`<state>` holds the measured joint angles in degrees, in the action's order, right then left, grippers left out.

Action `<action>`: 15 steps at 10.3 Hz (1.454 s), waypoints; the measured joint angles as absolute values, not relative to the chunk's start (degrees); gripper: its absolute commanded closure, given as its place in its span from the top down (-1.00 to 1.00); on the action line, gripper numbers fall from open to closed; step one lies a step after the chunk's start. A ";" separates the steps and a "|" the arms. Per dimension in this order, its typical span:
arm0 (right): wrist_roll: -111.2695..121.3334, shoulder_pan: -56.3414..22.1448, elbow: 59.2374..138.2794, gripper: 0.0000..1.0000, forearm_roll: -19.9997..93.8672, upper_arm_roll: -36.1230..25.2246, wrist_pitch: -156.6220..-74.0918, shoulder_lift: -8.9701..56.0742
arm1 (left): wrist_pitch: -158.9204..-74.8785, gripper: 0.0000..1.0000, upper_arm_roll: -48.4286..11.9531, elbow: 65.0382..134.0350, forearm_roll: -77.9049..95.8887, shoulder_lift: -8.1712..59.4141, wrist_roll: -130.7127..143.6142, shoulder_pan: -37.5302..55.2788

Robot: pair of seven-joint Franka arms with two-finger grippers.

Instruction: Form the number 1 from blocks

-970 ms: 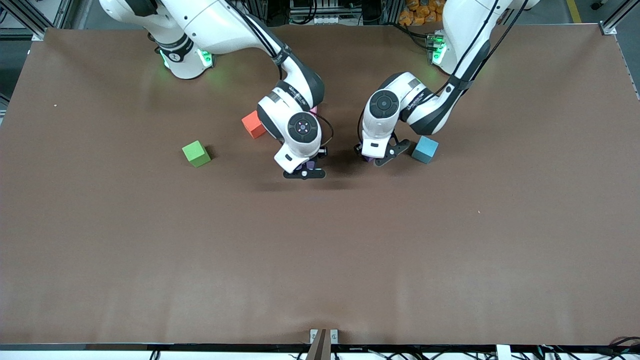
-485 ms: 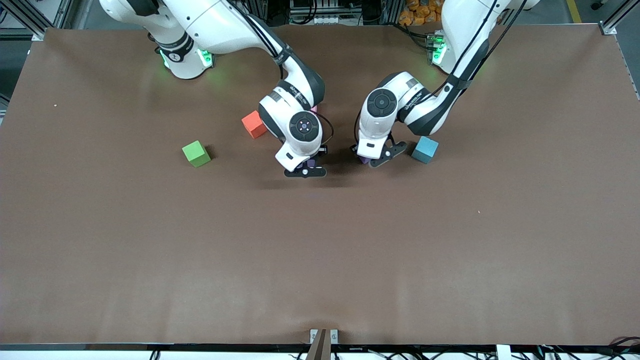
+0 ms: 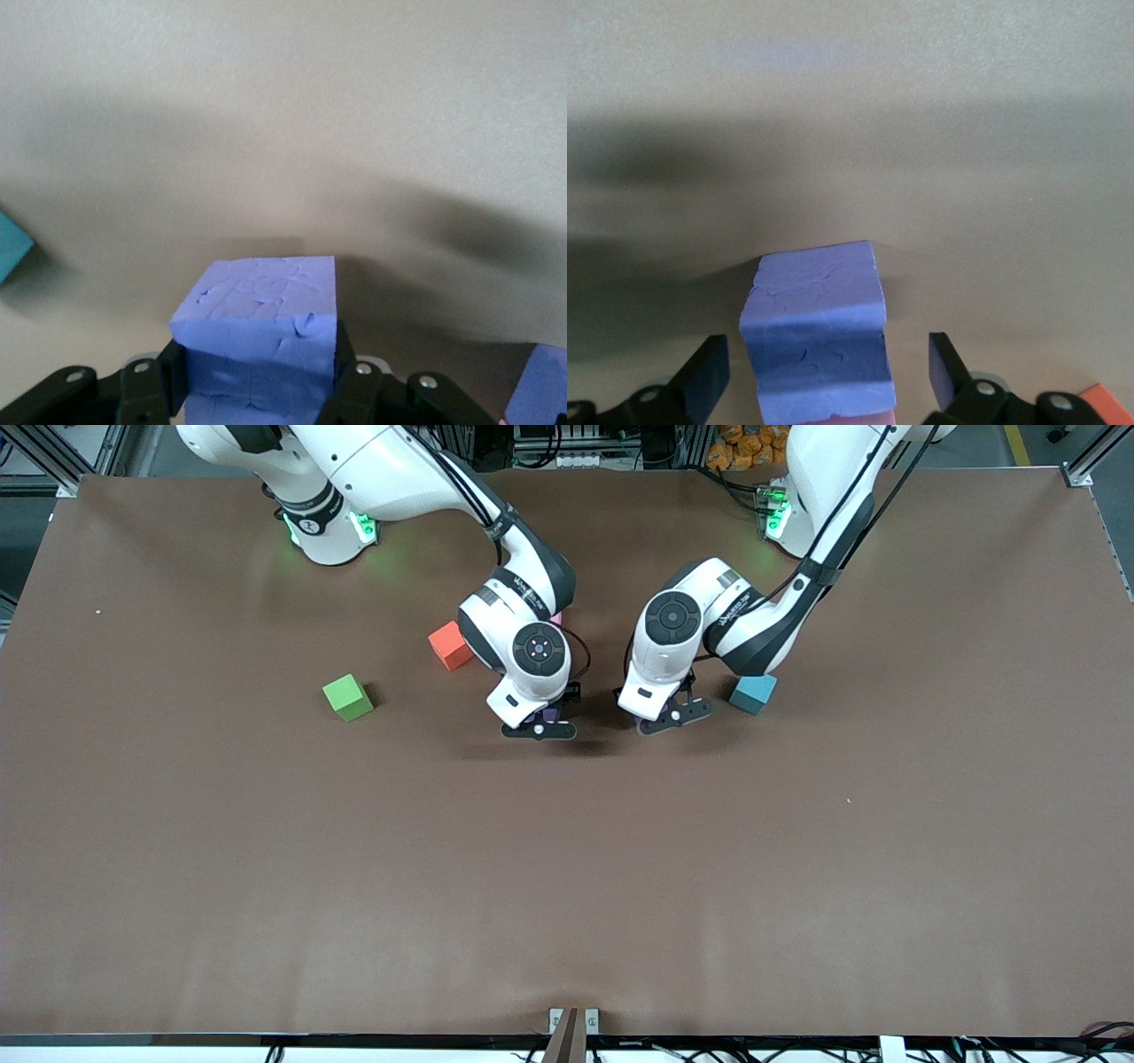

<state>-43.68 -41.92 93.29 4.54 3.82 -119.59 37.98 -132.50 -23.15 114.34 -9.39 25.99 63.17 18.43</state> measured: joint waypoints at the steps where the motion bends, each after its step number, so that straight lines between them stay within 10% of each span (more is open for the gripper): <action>1: -43.70 -41.80 92.64 1.00 4.54 3.60 -119.04 37.80 | -132.50 -1.00 -23.01 113.16 -9.39 26.82 62.27 18.27; 15: -11.92 -8.64 77.28 1.00 -0.45 1.75 -83.58 11.78 | -121.34 -1.00 -19.43 82.68 -12.77 45.19 60.02 29.56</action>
